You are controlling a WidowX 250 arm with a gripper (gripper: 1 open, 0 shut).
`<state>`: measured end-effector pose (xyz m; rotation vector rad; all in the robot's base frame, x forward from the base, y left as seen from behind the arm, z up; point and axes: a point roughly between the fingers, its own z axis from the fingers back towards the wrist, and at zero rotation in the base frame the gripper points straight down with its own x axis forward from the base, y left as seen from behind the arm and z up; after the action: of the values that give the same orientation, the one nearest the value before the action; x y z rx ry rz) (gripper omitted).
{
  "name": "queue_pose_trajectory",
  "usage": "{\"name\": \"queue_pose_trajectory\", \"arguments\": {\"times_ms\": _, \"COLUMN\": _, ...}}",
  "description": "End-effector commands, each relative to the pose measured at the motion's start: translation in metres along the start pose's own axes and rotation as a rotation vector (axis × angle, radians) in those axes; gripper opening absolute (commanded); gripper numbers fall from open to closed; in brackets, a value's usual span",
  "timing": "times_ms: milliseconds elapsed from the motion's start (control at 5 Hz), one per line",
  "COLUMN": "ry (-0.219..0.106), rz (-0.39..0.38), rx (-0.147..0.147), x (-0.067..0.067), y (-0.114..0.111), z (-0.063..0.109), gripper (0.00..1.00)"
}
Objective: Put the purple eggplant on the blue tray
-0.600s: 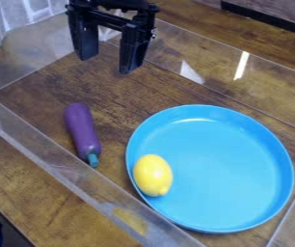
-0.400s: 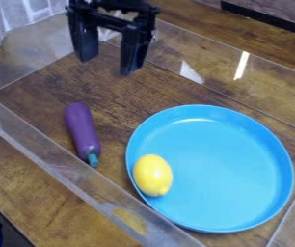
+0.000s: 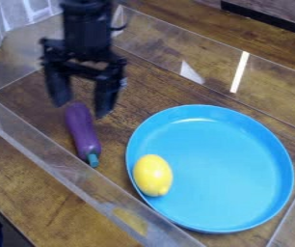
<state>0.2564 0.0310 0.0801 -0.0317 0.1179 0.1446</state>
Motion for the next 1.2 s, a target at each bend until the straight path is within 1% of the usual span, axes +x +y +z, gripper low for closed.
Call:
{"name": "queue_pose_trajectory", "arguments": {"times_ms": 0, "ry": -0.078, "rz": 0.054, "rx": -0.023, "x": 0.004, "y": 0.021, "z": 0.0, "gripper": 1.0}}
{"name": "queue_pose_trajectory", "arguments": {"times_ms": 400, "ry": -0.123, "rz": 0.063, "rx": -0.059, "x": 0.026, "y": 0.03, "z": -0.017, "gripper": 1.0}}
{"name": "queue_pose_trajectory", "arguments": {"times_ms": 600, "ry": -0.143, "rz": 0.035, "rx": -0.07, "x": 0.035, "y": 0.03, "z": -0.014, "gripper": 1.0}}
{"name": "queue_pose_trajectory", "arguments": {"times_ms": 800, "ry": -0.152, "rz": 0.009, "rx": -0.077, "x": 0.042, "y": 0.031, "z": -0.013, "gripper": 0.0}}
{"name": "queue_pose_trajectory", "arguments": {"times_ms": 1000, "ry": -0.159, "rz": 0.053, "rx": -0.081, "x": 0.044, "y": 0.032, "z": -0.013, "gripper": 1.0}}
